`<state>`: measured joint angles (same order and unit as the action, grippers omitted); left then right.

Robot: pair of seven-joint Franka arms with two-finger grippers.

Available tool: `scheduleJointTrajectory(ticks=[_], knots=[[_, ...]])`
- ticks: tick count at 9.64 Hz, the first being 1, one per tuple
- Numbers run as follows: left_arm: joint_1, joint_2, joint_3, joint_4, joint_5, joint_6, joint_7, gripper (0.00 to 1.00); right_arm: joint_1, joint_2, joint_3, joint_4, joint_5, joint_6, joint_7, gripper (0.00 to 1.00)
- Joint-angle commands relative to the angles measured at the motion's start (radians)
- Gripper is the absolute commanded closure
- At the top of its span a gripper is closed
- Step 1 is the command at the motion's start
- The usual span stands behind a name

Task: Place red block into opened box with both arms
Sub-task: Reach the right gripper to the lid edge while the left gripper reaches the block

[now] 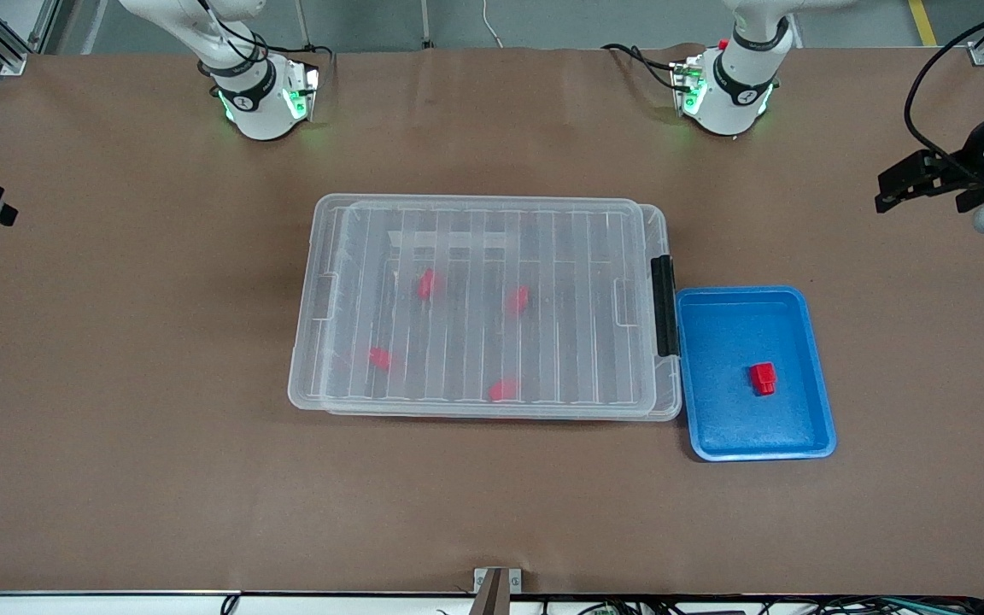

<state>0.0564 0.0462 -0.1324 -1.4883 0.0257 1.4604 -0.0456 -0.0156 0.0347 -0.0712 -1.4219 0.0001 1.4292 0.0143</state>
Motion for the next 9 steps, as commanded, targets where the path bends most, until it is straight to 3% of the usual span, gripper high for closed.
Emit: scheduleJointTrajectory(ticks=[1,2,4,6,9], knots=[[-0.001,0.049,-0.003,-0.109,0.026,0.160,0.003,0.00,0.013,0.005,0.021,0.015,-0.008,-0.013,-0.001,0.00],[-0.004,0.067,-0.003,-0.177,0.026,0.263,-0.009,0.00,0.023,0.007,0.037,0.012,-0.006,-0.013,-0.001,0.00],[-0.003,0.145,-0.004,-0.289,0.028,0.496,-0.014,0.00,0.034,0.049,0.156,-0.014,0.005,0.000,0.012,0.00],[0.002,0.252,0.000,-0.294,0.028,0.583,-0.014,0.00,0.042,0.153,0.230,-0.019,0.006,0.028,0.012,0.00],[0.035,0.380,0.008,-0.300,0.028,0.682,-0.025,0.00,0.069,0.231,0.257,-0.194,0.008,0.299,0.033,0.00]])
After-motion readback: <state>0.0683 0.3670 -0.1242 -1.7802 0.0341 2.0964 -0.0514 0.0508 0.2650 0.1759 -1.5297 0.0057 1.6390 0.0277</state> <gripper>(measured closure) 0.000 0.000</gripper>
